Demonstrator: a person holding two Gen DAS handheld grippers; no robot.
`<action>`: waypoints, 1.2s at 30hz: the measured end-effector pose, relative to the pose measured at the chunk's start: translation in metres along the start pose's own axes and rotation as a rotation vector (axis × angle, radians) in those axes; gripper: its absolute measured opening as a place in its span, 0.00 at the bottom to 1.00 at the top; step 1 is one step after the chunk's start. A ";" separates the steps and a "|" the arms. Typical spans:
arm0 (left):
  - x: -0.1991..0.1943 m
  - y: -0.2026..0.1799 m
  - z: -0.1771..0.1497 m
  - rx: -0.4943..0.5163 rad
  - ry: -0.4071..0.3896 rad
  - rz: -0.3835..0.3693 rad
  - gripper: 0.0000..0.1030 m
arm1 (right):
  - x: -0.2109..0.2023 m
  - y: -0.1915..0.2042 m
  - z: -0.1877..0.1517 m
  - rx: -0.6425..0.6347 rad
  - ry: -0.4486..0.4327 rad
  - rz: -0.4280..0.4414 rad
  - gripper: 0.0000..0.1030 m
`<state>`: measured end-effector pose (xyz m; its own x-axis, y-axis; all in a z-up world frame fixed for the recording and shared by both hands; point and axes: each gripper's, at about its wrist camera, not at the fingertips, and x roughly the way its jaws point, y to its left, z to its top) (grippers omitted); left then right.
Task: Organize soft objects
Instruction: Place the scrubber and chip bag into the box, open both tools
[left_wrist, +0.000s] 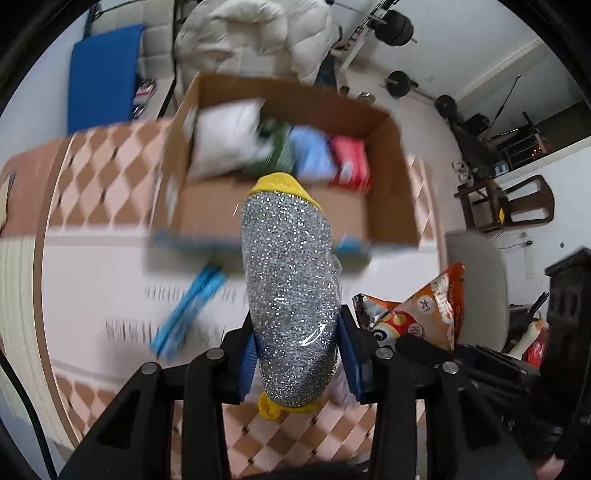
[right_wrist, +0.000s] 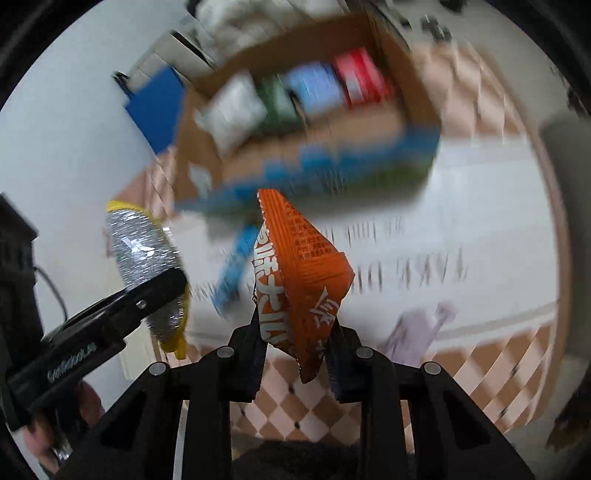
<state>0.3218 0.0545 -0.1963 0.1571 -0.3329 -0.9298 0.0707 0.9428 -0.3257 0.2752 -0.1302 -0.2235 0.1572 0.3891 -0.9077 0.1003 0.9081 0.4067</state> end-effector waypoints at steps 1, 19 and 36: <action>0.005 -0.004 0.023 -0.005 0.005 -0.016 0.35 | -0.009 0.003 0.019 -0.026 -0.023 -0.016 0.28; 0.166 -0.025 0.151 -0.093 0.326 -0.061 0.37 | 0.095 -0.044 0.178 -0.029 0.104 -0.187 0.28; 0.111 -0.038 0.152 0.063 0.146 0.157 0.89 | 0.096 -0.047 0.182 -0.067 0.135 -0.333 0.92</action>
<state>0.4865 -0.0202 -0.2614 0.0267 -0.1717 -0.9848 0.1190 0.9787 -0.1674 0.4644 -0.1634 -0.3105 -0.0049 0.0831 -0.9965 0.0592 0.9948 0.0827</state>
